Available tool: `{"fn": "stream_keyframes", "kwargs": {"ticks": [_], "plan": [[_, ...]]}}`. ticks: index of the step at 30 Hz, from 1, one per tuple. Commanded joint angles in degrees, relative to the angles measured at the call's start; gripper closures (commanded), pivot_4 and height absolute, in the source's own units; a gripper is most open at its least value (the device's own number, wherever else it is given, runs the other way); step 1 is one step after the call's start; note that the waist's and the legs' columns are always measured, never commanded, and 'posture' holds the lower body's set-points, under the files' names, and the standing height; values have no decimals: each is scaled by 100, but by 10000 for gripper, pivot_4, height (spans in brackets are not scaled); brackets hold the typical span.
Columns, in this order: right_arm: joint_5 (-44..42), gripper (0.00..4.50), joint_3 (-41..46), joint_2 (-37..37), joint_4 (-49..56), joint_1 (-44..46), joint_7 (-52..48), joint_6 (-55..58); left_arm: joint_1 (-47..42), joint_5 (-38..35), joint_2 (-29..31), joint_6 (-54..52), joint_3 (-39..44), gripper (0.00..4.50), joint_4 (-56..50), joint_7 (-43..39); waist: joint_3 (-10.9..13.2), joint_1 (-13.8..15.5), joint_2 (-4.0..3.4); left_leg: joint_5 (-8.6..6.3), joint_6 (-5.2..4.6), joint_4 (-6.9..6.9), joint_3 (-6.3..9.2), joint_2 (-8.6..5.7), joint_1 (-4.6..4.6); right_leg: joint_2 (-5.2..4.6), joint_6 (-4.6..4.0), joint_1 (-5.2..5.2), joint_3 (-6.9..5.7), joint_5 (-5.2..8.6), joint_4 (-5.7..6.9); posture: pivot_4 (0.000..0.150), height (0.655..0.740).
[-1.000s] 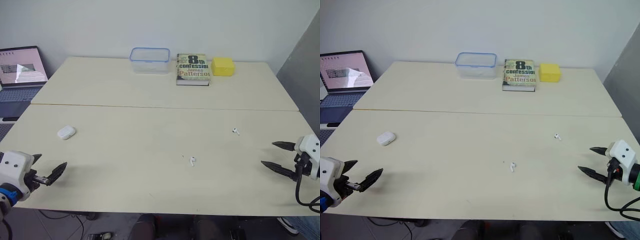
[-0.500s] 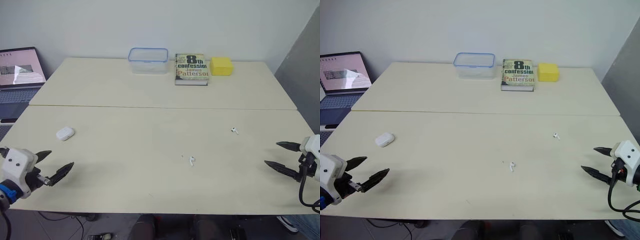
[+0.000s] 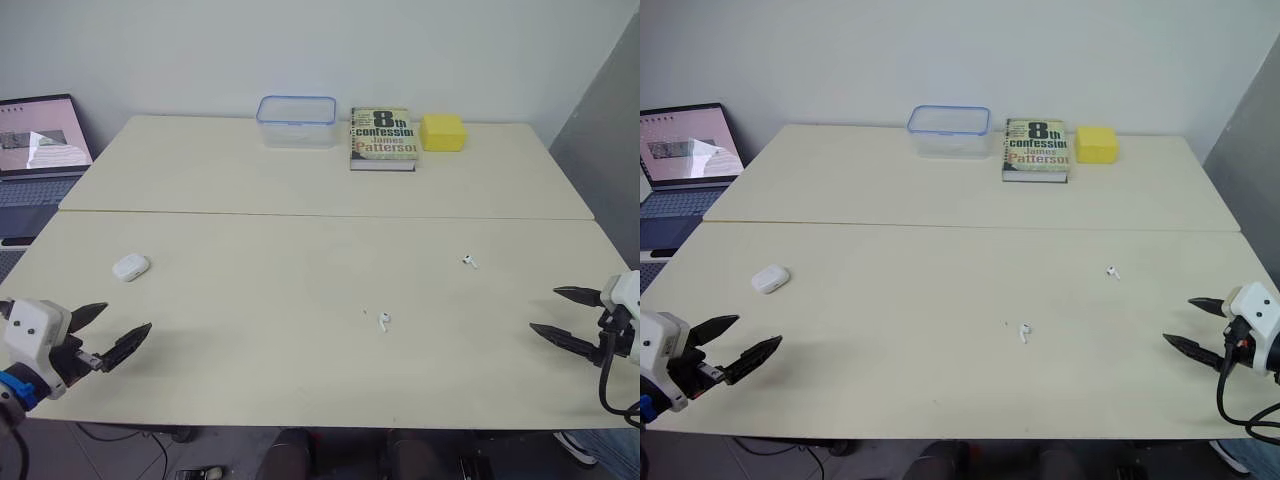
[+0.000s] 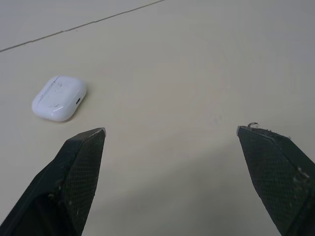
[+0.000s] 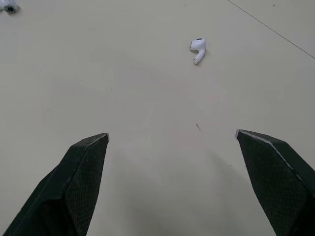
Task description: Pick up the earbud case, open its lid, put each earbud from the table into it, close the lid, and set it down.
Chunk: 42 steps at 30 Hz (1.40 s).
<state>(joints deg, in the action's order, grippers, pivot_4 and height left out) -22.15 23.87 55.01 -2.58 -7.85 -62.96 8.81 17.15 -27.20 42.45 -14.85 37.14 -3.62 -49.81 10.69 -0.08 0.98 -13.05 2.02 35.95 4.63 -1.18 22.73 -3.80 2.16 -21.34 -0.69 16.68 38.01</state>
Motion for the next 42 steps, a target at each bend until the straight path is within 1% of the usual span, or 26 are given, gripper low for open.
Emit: {"fn": "stream_keyframes", "kwargs": {"ticks": [1, 5, 7, 11, 13, 15, 18, 23, 26, 29, 36, 42], "plan": [[-185, 1632, 248, 0, 239, 68, -35, 0, -123, -255, -234, -138, 342, 0, -327, 520, 0, 1, 0, 0, 0, 1, 0, 0, 0, 0, 0, 0, 0, 0, 1, 1500, 7400], [-457, 1632, -57, 82, 888, 465, -27, 417, -451, -449, -830, -483, 562, 0, -627, 1651, 0, -9, 0, 0, 0, 7, 1, 4, -3, 3, 8, 1, 3, -3, 6, 1500, 7400], [-616, 1632, -241, 113, 1220, 747, -24, 724, -532, -508, -1053, -673, 588, 0, -798, 2047, -2, -15, 3, 0, 0, 9, -6, 13, -11, 11, 15, 3, 5, -11, 7, 1500, 7400], [-1026, 1632, -1023, 198, 1905, 2050, -92, 1542, -693, -532, -1546, -1016, 511, 0, -1181, 2970, -3, -32, 5, 0, 0, 10, -15, 23, -13, 31, 19, 2, 7, -17, 4, 1500, 7400], [-868, 1632, -1487, 196, 1978, 2760, 22, 1884, -795, -433, -1732, -1142, 451, 0, -1309, 3417, -4, -14, 7, 0, 0, 12, -18, 27, -12, 42, 2, -2, 9, -30, 3, 1500, 7400], [-936, 1632, -1866, 58, 1980, 3476, 52, 2281, -914, -357, -1871, -1274, 419, 0, -1347, 3809, -6, -4, 15, 0, 1, 13, -9, 32, -5, 57, -7, -3, 6, -36, -1, 1500, 7400], [-994, 1632, -2190, -75, 1915, 4056, -136, 2471, -1034, -189, -1954, -1296, 259, 0, -1377, 4117, -8, 45, 22, 0, 3, 14, -3, 36, 7, 61, -15, -8, 5, -40, -4, 1500, 7400], [-1040, 1632, -2382, -257, 1832, 4428, -310, 2589, -1518, 123, -2250, -1422, -89, 0, -1411, 4912, -8, 99, 24, 0, 3, 16, -4, 32, 10, 60, -19, -9, 4, -43, -5, 1500, 7400], [-989, 1632, -2475, -280, 1786, 4484, -407, 2583, -2025, 337, -2504, -1393, -199, 0, -1166, 5481, -9, 102, 27, 0, 3, 20, -6, 33, 9, 62, -18, -8, 1, -48, -4, 1500, 7400], [-975, 1632, -2505, -331, 1760, 4572, -437, 2605, -2505, 483, -2648, -1345, -275, 0, -809, 5829, -9, 102, 27, 0, 3, 20, -13, 33, 6, 65, -17, -10, -1, -49, -2, 1500, 7400], [-949, 1632, -2541, -439, 1679, 4796, -461, 2643, -3578, 833, -2622, -1292, -405, 0, 640, 6396, -9, 65, 28, 0, 3, 20, -20, 31, 8, 67, -3, -16, -1, -57, 1, 1500, 7400], [-963, 1632, -2543, -470, 1737, 4798, -438, 2697, -4143, 1077, -2435, -1125, -410, 0, 1578, 6631, -8, 39, 29, 0, 4, 20, -22, 30, 11, 66, 7, -18, -1, -63, 0, 1500, 7400]]}}
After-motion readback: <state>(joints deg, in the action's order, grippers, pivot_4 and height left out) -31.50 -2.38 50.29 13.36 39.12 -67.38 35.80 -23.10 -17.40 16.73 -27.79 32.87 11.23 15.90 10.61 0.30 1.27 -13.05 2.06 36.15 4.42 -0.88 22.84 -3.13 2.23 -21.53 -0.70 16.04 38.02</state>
